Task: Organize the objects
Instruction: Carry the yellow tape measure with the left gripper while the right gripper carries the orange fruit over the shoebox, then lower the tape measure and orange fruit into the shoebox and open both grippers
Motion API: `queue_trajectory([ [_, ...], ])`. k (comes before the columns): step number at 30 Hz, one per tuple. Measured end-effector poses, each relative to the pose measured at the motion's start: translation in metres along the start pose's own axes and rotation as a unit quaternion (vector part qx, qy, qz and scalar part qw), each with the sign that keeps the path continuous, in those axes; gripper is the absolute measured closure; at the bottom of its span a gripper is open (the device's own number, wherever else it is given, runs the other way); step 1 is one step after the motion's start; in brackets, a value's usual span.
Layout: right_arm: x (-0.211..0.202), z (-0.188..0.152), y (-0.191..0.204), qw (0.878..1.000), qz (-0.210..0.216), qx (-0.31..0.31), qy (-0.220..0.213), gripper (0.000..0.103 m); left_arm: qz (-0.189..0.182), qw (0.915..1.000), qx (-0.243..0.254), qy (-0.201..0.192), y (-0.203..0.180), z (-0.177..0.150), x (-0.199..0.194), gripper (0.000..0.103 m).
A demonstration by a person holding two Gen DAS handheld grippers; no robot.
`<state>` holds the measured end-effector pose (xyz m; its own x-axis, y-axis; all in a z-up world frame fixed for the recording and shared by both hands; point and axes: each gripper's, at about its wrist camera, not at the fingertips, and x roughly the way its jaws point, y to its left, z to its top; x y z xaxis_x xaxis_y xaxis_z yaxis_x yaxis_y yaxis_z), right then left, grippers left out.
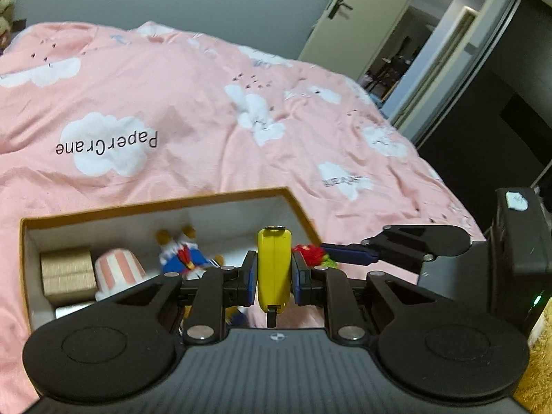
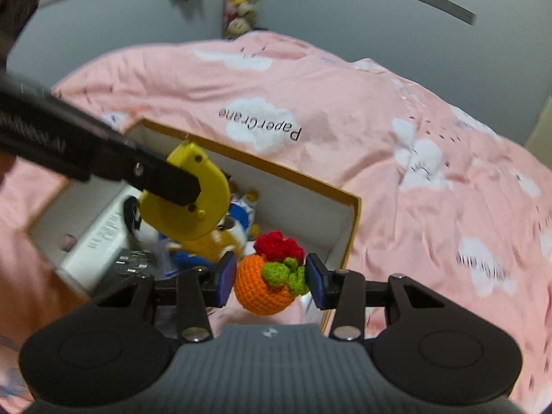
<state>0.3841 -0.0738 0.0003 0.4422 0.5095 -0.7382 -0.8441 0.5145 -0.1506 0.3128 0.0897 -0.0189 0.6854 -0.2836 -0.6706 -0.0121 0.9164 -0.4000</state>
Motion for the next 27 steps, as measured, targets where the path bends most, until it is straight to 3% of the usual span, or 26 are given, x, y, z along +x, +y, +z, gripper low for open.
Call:
queue_trajectory([
  [5, 0.046, 0.005, -0.004, 0.999, -0.004, -0.040, 0.036, 0.057, 0.000, 0.9998, -0.008, 0.017, 0.018, 0.011, 0.032, 0.082],
  [12, 0.076, -0.002, 0.004, 0.989, -0.037, -0.128, 0.065, 0.056, 0.003, 0.9989, -0.025, 0.039, 0.030, 0.013, 0.061, 0.081],
  [21, 0.069, -0.011, 0.011, 0.983, -0.070, -0.166, 0.047, 0.048, 0.020, 0.9980, -0.023, 0.055, 0.031, 0.009, 0.082, 0.082],
  [27, 0.052, -0.013, 0.004, 0.987, -0.067, -0.146, 0.028, 0.048, 0.052, 0.9963, -0.014, 0.066, 0.027, 0.010, 0.103, 0.082],
])
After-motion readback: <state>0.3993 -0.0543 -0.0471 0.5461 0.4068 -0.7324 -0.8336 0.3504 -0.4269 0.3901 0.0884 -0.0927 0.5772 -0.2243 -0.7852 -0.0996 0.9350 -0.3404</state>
